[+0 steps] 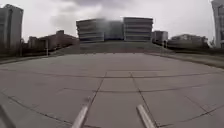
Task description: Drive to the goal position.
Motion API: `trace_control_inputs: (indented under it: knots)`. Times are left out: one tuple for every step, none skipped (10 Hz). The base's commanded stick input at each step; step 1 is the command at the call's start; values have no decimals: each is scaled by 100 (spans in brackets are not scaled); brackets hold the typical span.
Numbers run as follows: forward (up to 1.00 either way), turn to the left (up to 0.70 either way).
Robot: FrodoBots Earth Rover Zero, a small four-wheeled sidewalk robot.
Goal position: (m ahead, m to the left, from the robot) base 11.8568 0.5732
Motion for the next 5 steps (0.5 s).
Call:
trace_control_inputs:
  knots:
    - [100, 0]
    - [100, 0]
    - [100, 0]
    - [100, 0]
    - [100, -3]
